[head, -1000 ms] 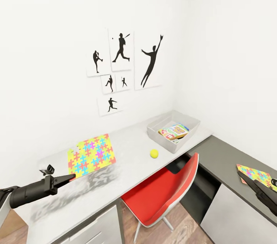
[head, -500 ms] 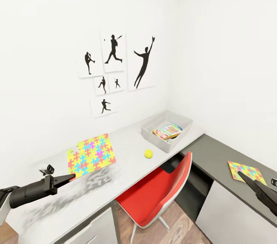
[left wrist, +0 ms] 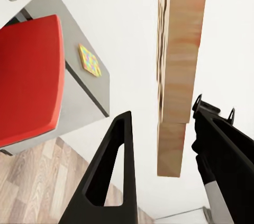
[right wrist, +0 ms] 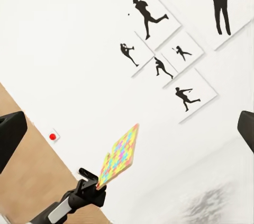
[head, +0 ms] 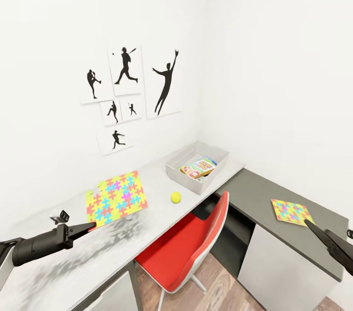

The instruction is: Put all the toys in the child's room - the three board games (two on the bed and one on the table), the two jigsaw puzzles on the table, and the tennis ball on the table - inside the toy box on the table in the child's room.

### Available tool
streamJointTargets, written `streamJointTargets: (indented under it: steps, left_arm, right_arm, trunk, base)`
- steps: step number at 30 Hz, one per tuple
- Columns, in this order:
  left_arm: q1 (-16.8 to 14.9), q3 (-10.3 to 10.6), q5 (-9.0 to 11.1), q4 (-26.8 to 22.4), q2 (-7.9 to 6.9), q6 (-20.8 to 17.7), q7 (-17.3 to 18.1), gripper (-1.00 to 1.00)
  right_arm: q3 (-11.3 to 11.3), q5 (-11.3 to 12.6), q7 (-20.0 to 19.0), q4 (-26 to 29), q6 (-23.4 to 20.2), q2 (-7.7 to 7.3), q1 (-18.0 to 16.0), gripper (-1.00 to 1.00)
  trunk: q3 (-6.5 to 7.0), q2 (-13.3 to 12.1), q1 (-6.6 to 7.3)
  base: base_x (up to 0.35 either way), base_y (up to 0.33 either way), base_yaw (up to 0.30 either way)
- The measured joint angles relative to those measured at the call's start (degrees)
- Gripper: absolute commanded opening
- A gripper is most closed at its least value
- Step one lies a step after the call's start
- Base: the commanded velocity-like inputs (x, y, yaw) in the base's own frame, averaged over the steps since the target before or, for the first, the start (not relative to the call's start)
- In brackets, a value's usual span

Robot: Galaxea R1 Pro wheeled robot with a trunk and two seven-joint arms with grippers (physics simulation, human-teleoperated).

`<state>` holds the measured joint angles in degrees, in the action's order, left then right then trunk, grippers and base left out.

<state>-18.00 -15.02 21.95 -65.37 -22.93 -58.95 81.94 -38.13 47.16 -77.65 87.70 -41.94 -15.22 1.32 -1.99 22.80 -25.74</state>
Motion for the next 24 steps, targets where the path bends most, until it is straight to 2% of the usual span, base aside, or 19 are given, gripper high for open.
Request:
streamJointTargets:
  steps: [12,19,24]
  left_arm:
    - [0.1,-0.1,0.1,0.3,0.09,0.6,0.0,-1.0]
    - [0.2,-0.1,0.2,0.2,0.09,0.6,0.1,-1.0]
    - [0.2,-0.2,0.2,0.2,0.09,0.6,0.1,-1.0]
  right_arm:
    - [-0.1,-0.1,0.1,-0.2,0.0,0.12,0.0,1.0]
    - [-0.4,-0.1,0.3,-0.2,-2.6,0.19,0.0,1.0]
    - [-0.4,-0.1,0.3,-0.2,-2.8,0.11,0.0,1.0]
  trunk:
    - [0.05,0.0,0.02]
    - [0.05,0.0,0.02]
    - [0.18,0.0,0.02]
  base:
    - [0.178,-0.168,-0.011]
    - [0.211,-0.135,-0.002]
    - [0.208,-0.217,-0.152]
